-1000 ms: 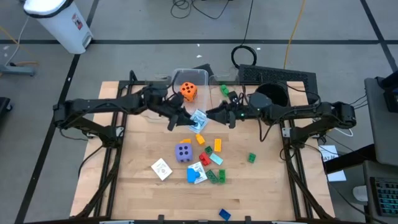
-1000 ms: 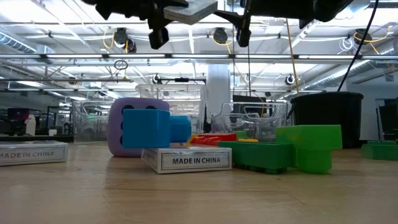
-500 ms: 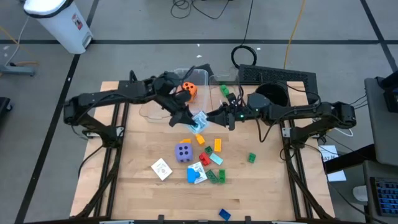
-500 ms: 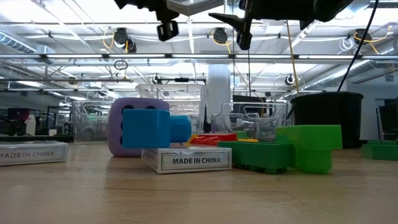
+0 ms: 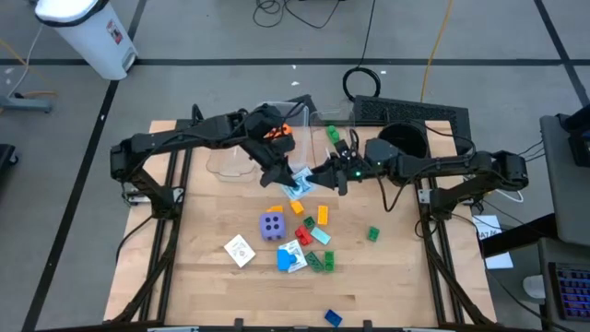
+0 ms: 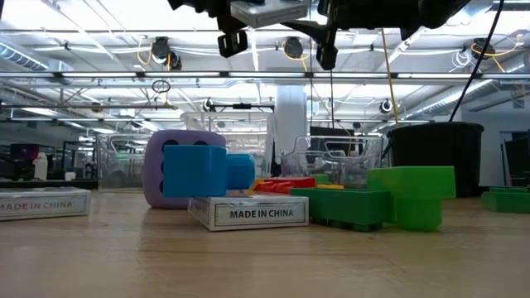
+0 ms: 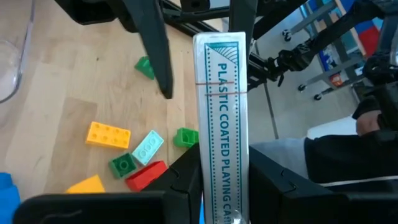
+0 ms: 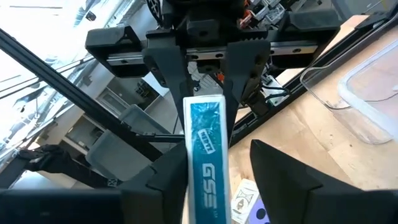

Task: Pick & Place Toys
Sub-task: Put the blue deck of cards into the left transparent bin

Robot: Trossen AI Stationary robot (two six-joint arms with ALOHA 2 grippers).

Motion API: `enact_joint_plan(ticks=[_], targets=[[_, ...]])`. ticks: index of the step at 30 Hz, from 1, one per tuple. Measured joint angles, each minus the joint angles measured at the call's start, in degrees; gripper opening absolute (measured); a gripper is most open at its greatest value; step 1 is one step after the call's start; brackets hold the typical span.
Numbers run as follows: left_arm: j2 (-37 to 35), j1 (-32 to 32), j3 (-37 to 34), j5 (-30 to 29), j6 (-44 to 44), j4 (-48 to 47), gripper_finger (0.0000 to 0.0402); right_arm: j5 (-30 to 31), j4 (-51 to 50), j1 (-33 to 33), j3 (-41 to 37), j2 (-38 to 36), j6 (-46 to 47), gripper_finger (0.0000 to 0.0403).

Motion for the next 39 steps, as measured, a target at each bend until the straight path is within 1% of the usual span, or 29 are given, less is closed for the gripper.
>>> enact_joint_plan(ticks=[7,9,15,21,26,33,36,39], targets=[[0.0,0.0,0.1,-1.3,-0.1,-1.3,0.0092,0.1,-0.1,0.0,0.0,0.0,-2.1,0.0074],[0.0,0.0,0.1,-1.5,-0.3,-1.1,0.0092,0.1,-0.1,0.0,0.0,0.0,-2.3,0.0062],[0.0,0.3,0.1,-1.8,0.0,-0.6,0.0093,0.2,-0.1,0.0,0.0,0.0,-2.7,0.0062],[0.0,2.1,0.1,-1.4,1.6,-0.4,0.0093,0.8,0.1,-0.1,0.0,0.0,-1.5,0.0062],[0.0,4.5,0.0,1.7,3.2,0.8,0.0093,1.8,0.5,-0.2,0.0,0.0,-1.3,0.0062],[-0.1,6.0,0.0,3.5,3.2,3.6,0.0095,1.3,2.5,-0.9,0.0,-0.1,-1.3,0.0062],[-0.1,6.0,0.0,3.5,3.2,5.3,0.0117,0.2,2.4,-1.1,0.0,0.1,-1.2,0.0062],[-0.2,6.0,0.1,3.4,2.3,6.1,0.016,-0.6,1.2,-0.9,-0.2,0.3,-1.2,0.0062]])
